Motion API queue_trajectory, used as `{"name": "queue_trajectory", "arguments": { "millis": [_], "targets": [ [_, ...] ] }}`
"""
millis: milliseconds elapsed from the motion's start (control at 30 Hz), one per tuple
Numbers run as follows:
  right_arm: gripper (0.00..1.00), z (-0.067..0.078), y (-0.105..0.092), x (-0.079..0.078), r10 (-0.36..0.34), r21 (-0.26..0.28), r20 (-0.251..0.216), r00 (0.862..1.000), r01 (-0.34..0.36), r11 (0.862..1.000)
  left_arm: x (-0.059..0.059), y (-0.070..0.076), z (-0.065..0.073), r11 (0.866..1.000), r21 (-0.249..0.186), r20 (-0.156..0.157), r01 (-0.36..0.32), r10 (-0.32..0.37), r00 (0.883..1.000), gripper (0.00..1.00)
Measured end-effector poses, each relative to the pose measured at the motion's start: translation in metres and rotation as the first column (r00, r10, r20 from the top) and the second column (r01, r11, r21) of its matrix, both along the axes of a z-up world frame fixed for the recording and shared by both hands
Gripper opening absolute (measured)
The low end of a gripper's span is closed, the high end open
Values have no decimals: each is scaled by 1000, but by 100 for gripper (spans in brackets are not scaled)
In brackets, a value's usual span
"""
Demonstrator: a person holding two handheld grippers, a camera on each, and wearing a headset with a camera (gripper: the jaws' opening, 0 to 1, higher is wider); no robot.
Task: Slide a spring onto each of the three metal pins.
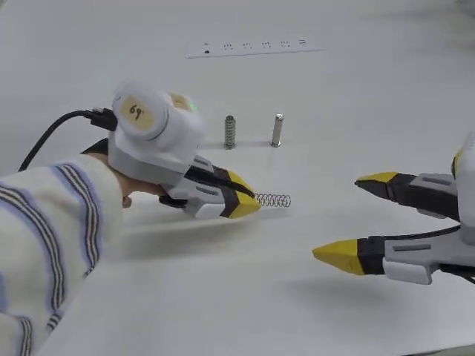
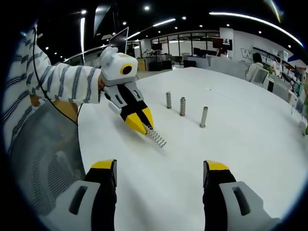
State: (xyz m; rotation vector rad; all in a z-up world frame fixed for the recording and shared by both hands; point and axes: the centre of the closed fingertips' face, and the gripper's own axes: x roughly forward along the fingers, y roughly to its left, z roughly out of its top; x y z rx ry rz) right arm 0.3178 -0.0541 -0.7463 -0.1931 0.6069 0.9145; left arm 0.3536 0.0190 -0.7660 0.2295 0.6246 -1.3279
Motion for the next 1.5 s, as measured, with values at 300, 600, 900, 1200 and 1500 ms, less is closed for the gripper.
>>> {"name": "queue_trajectory", "arguments": {
  "millis": [300, 600, 900, 1200, 1500],
  "targets": [
    [71, 6, 12, 1, 135, -32, 15, 991, -134, 990, -21, 18, 11, 1000, -2, 10, 3, -3, 1000, 1],
    [66, 9, 39, -5, 296, -38, 24, 955, -295, 955, -39, 30, 24, 1000, -8, 22, 2, -2, 1000, 1],
    [51, 15, 63, -12, 420, 21, 42, 907, -421, 907, -42, 35, 39, 1000, -31, 41, -1, 2, 999, 1],
    [24, 19, 82, -20, 487, 83, 39, 873, -488, 869, -47, 36, 52, 996, -84, 38, -2, 5, 999, 1],
    [15, 16, 92, -28, 522, 100, 20, 853, -521, 848, -56, 36, 50, 996, -89, 18, -6, 8, 1000, 1]
  ]
}}
